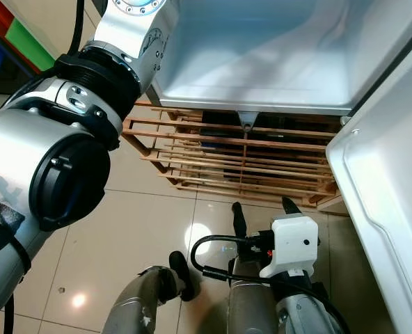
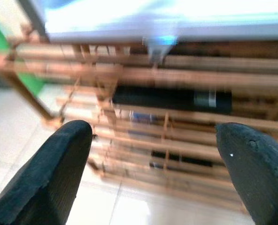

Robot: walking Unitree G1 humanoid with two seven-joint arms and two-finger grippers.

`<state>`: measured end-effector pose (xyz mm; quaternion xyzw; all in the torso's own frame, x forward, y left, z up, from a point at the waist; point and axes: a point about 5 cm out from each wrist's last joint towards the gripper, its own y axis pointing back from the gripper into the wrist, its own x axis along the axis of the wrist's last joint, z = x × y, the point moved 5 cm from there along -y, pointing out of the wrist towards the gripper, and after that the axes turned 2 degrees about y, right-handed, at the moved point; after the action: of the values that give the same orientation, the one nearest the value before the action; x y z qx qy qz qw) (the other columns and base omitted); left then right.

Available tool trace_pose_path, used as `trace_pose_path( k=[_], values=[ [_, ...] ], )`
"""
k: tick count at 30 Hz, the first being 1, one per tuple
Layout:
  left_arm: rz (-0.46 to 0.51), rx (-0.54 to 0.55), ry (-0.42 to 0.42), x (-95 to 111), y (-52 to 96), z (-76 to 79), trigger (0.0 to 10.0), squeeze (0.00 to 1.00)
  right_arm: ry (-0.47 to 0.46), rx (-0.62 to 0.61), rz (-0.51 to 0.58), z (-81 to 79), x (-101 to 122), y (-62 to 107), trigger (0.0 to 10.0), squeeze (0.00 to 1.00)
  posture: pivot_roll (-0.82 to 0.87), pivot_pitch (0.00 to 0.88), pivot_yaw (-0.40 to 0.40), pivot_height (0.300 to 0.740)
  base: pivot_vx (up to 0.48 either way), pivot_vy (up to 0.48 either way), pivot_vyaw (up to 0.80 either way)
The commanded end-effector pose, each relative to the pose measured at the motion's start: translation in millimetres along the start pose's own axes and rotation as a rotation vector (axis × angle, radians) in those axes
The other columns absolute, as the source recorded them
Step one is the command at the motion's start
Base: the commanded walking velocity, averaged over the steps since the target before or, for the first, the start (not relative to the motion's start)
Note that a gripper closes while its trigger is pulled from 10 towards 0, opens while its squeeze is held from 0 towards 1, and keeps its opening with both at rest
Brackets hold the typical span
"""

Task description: Restocking fridge

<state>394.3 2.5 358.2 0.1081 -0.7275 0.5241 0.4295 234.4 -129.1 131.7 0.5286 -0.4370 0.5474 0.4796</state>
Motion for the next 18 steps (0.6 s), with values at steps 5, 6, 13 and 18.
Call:
trace_pose_path(
  k=[5,6,13,18],
  values=[
    [-0.180,-0.041,0.150,-44.1,51.6,29.6,10.0,0.00,-0.012,0.002,0.001,3.3,-3.8,-4.6,10.0,0.00,-0.35,0.261,0.141,0.740,0.000,0.000,0.00],
    [-0.180,-0.041,0.150,-44.1,51.6,29.6,10.0,0.00,-0.012,0.002,0.001,3.3,-3.8,-4.6,10.0,0.00,-0.35,0.261,0.141,0.740,0.000,0.000,0.00],
    [-0.213,-0.042,0.154,-30.6,79.4,40.1,10.0,0.00,-0.001,-0.011,0.027,9.8,-2.2,-14.0,10.0,0.00,-0.34,0.220,0.141,0.740,0.000,0.000,0.00],
    [-0.293,-0.039,0.095,-41.4,102.1,35.9,10.0,0.00,0.002,-0.031,0.051,13.9,1.3,-15.2,10.0,0.00,-0.34,0.199,0.148,0.740,0.000,0.000,0.00]
  ],
)
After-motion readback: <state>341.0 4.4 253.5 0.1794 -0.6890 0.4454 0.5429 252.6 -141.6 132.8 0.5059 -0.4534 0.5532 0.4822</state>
